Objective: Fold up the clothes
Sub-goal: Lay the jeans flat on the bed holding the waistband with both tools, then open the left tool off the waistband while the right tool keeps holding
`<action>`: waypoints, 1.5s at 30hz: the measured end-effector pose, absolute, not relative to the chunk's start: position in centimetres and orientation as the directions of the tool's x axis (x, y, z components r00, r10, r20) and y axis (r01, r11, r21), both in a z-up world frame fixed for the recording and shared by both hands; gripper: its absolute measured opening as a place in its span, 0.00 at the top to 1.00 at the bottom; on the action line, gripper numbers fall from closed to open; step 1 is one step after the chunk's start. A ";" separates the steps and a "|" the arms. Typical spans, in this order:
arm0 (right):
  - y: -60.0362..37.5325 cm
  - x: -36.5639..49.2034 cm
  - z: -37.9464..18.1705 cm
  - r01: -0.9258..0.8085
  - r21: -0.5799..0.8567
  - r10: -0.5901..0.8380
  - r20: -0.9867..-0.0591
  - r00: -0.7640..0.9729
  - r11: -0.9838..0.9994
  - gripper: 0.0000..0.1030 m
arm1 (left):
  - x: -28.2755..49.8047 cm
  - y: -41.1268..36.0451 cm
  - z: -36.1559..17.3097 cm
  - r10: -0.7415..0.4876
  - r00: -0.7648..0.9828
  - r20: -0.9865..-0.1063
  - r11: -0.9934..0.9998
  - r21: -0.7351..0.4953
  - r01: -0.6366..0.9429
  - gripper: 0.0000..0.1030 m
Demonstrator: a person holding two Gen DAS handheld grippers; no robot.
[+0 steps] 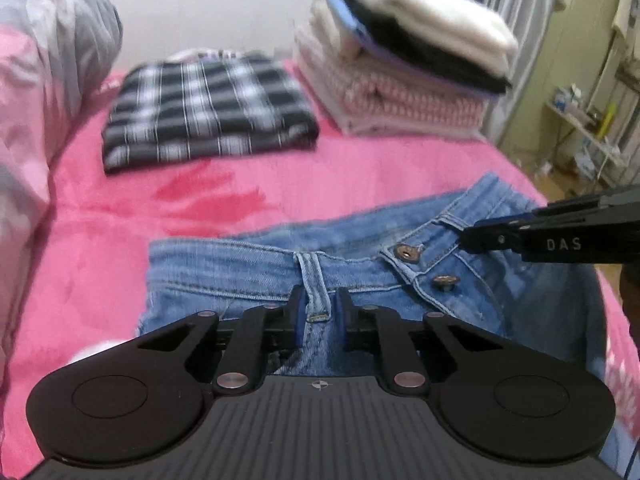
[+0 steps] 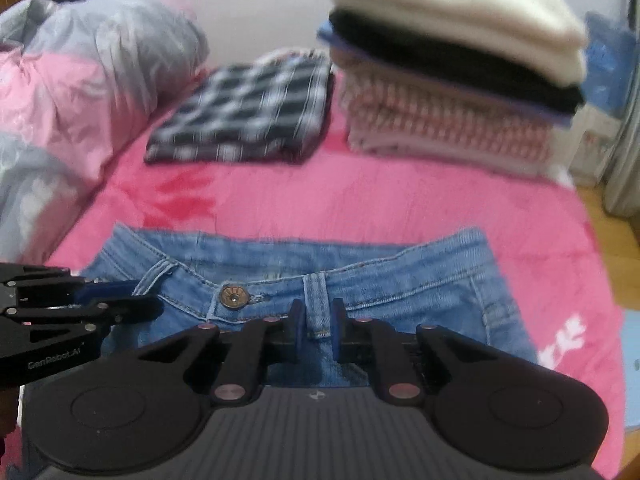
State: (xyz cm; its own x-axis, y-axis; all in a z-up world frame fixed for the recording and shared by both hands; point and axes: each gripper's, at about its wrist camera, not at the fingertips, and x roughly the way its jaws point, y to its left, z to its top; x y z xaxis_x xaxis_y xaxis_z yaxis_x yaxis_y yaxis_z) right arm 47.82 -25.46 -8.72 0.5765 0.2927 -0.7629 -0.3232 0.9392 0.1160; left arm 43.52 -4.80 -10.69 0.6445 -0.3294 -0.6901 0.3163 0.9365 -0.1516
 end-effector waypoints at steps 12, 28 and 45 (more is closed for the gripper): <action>-25.1 51.3 -7.9 -0.289 0.141 0.300 -0.714 0.632 0.947 0.87 | 45.7 -5.4 -10.9 -0.312 0.664 -0.679 0.940 -0.117 0.322 0.88; -28.4 51.3 -9.7 -0.192 0.313 0.366 -0.750 0.551 0.930 0.79 | 47.0 -4.2 -10.2 -0.326 0.633 -0.702 0.940 -0.169 0.297 0.63; -31.6 51.4 -11.0 -0.114 0.098 0.144 -0.830 0.538 0.989 0.82 | 46.1 -0.6 -11.2 -0.270 0.562 -0.782 0.963 -0.220 0.156 0.62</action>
